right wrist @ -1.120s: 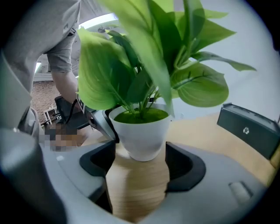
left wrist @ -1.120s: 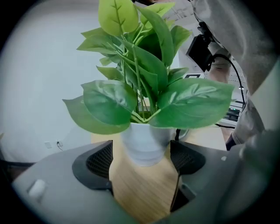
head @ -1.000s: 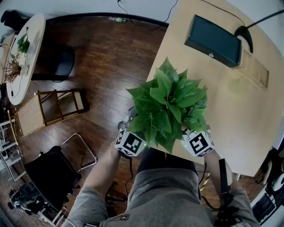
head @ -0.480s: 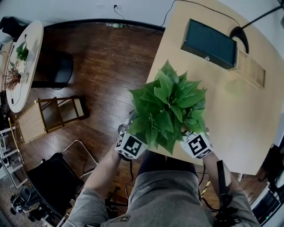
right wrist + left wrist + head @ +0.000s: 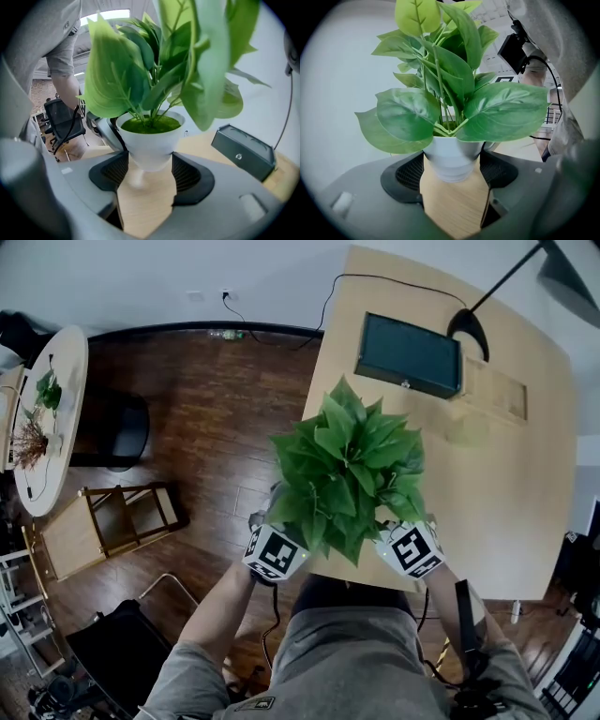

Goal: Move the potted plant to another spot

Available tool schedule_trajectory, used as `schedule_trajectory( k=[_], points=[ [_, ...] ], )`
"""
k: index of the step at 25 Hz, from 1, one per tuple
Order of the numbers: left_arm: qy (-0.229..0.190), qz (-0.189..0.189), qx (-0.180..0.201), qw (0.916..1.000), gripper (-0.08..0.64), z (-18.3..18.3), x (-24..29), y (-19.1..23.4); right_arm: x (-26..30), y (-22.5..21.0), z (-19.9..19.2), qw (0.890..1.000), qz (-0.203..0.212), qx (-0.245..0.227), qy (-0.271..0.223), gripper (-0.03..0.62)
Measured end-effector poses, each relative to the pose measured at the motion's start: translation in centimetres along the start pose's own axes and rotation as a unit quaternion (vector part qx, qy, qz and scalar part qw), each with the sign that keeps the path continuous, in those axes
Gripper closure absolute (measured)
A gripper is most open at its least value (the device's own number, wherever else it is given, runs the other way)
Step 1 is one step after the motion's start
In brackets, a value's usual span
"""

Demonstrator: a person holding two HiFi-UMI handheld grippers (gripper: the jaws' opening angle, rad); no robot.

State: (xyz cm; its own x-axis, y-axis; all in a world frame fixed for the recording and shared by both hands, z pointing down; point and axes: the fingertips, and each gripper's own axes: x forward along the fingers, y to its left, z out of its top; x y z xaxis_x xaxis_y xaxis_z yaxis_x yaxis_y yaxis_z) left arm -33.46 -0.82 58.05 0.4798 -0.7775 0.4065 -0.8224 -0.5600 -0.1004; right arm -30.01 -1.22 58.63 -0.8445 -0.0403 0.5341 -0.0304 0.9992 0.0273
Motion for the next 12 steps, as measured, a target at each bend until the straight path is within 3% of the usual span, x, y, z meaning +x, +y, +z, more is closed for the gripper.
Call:
schedule_trajectory(
  k=[12],
  points=[
    [-0.042,-0.014,0.042,0.9981,0.192,8.7,1.7,2.9,-4.8,-5.5,5.5,0.998,-0.060,-0.023,-0.029,0.299]
  ],
)
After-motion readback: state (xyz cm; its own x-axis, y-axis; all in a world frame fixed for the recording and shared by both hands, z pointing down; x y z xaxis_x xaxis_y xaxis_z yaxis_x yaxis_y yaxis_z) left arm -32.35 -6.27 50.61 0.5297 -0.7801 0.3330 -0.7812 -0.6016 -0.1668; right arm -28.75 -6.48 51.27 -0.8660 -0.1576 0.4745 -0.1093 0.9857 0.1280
